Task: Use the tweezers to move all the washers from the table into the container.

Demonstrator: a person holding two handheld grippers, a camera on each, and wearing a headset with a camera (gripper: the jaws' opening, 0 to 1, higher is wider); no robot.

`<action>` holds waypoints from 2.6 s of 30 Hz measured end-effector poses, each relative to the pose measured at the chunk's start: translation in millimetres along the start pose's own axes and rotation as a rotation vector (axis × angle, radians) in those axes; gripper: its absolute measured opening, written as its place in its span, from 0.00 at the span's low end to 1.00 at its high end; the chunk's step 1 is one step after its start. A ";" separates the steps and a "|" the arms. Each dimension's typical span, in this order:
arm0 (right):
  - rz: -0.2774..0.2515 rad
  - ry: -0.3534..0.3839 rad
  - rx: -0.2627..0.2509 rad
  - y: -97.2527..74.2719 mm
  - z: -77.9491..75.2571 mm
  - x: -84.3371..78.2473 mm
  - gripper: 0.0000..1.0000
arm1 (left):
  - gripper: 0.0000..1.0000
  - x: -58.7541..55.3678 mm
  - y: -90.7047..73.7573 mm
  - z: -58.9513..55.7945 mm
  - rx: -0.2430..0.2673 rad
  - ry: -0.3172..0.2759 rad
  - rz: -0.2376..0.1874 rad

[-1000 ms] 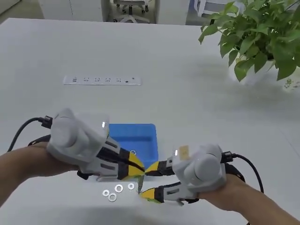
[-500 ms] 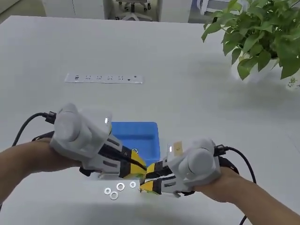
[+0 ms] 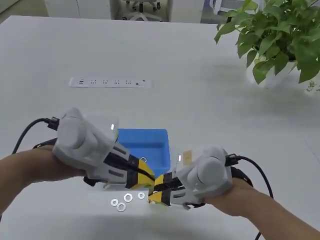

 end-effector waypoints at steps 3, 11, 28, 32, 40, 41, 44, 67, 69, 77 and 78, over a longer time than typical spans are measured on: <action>-0.008 0.015 -0.001 -0.4 -0.2 -0.3 0.08 | 0.06 -0.2 0.5 -0.3 0.000 0.000 0.004; -0.016 0.032 -0.005 -1.2 -0.2 -0.9 0.08 | 0.06 -0.1 1.1 -0.7 0.004 -0.005 0.013; -0.017 0.027 -0.007 -0.2 1.0 2.1 0.08 | 0.23 -7.2 -14.6 1.3 0.059 -0.060 0.007; -0.019 0.023 -0.007 -0.7 1.1 4.2 0.08 | 0.31 -10.3 -19.6 0.8 0.081 -0.098 0.001; -0.021 0.008 -0.015 -5.5 -0.5 9.2 0.08 | 0.42 -16.3 -32.9 1.2 0.145 -0.146 -0.039; -0.023 0.007 -0.017 -7.0 -0.7 10.6 0.08 | 0.46 -17.6 -35.1 1.6 0.159 -0.158 -0.043; -0.028 0.001 -0.021 -10.0 -1.1 13.8 0.08 | 0.53 -19.6 -40.3 0.5 0.187 -0.166 -0.055; -0.031 -0.043 -0.012 -29.6 -10.3 38.4 0.08 | 0.89 -35.9 -81.2 -6.8 0.378 -0.300 -0.117; -0.033 -0.043 -0.010 -31.7 -11.9 40.0 0.08 | 0.91 -36.6 -83.5 -7.7 0.388 -0.308 -0.122; -0.047 -0.063 -0.011 -37.4 -19.2 51.6 0.08 | 0.96 -41.1 -91.3 -10.7 0.416 -0.319 -0.123; -0.046 -0.067 -0.011 -37.6 -21.1 53.3 0.08 | 0.98 -42.2 -91.5 -11.2 0.415 -0.320 -0.120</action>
Point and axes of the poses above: the centre of the closed fingertips' face, and the gripper's own axes: y roughly forward along the fingers, z roughly to its left, x roughly out of its top, the point moved 7 cm from there along -y, roughly backward along the fingers, and after that the axes turned 1 degree about y, right-handed, at the moved point
